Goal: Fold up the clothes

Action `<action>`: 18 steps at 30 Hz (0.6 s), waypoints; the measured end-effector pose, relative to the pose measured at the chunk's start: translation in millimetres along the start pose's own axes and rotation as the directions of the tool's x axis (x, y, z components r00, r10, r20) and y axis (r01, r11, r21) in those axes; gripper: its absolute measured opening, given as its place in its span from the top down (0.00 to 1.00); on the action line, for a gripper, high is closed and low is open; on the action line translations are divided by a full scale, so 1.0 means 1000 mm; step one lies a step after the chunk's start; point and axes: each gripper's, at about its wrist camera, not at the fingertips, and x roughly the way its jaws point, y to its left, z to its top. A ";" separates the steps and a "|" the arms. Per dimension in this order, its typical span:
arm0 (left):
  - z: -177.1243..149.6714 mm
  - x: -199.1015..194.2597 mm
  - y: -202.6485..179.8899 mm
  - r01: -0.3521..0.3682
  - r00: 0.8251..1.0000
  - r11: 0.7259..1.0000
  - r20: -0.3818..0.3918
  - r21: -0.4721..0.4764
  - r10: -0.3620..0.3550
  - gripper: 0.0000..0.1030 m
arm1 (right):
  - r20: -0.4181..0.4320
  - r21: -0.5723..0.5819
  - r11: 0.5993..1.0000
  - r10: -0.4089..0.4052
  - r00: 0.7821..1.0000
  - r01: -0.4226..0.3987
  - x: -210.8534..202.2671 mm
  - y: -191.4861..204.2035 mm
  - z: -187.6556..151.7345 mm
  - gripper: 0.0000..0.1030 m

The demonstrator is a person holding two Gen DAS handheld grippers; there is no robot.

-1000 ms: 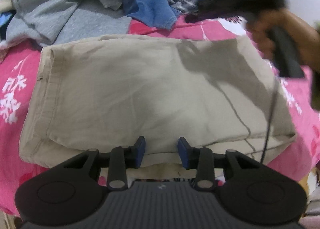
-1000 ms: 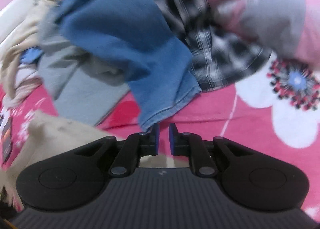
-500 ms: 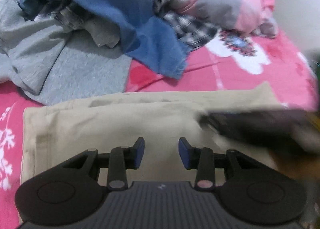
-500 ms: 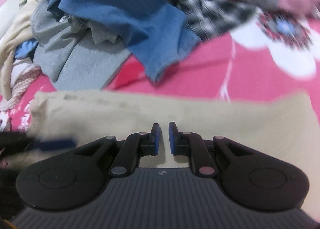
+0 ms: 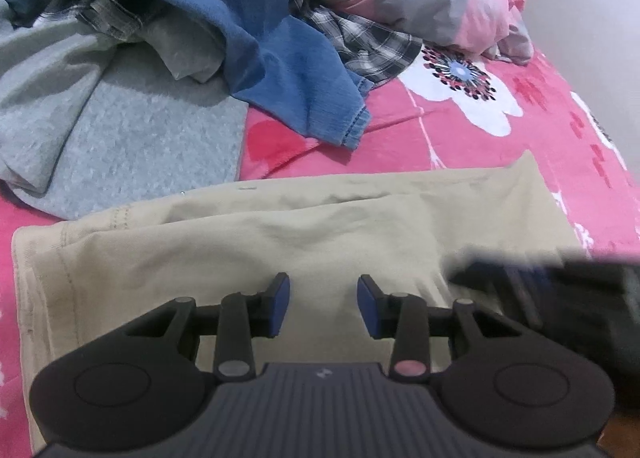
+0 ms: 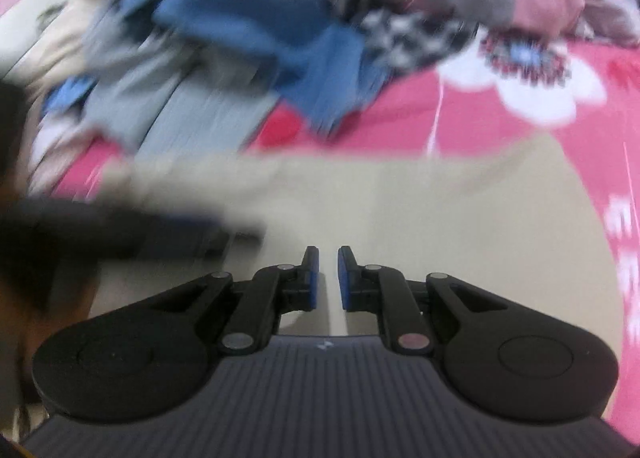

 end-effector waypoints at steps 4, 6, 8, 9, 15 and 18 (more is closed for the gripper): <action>-0.001 0.002 0.004 0.028 1.000 1.000 -0.009 0.013 -0.028 0.62 | -0.054 0.088 0.996 0.003 0.999 0.002 -0.002 0.007 -0.035 0.90; 0.000 0.002 0.005 0.040 0.999 0.999 -0.014 0.027 -0.040 0.62 | -0.087 0.101 0.995 0.008 0.996 0.001 -0.018 0.016 -0.069 0.90; 0.000 0.002 0.006 0.050 0.999 0.998 -0.020 0.046 -0.049 0.62 | -0.114 0.094 0.995 0.040 0.993 -0.030 -0.048 0.023 -0.097 0.89; 0.001 0.001 0.006 0.055 0.998 0.997 -0.022 0.056 -0.053 0.62 | -0.137 0.114 0.992 0.061 0.989 -0.046 -0.062 0.023 -0.106 0.88; 0.003 -0.023 -0.006 0.049 0.998 0.988 0.031 0.148 -0.054 0.58 | -0.131 0.374 0.917 -0.097 0.987 0.140 -0.124 -0.043 -0.109 0.87; -0.005 -0.037 -0.028 0.135 0.990 0.958 0.016 0.252 -0.143 0.56 | -0.116 0.538 0.817 -0.173 0.978 0.208 -0.138 -0.093 -0.114 0.86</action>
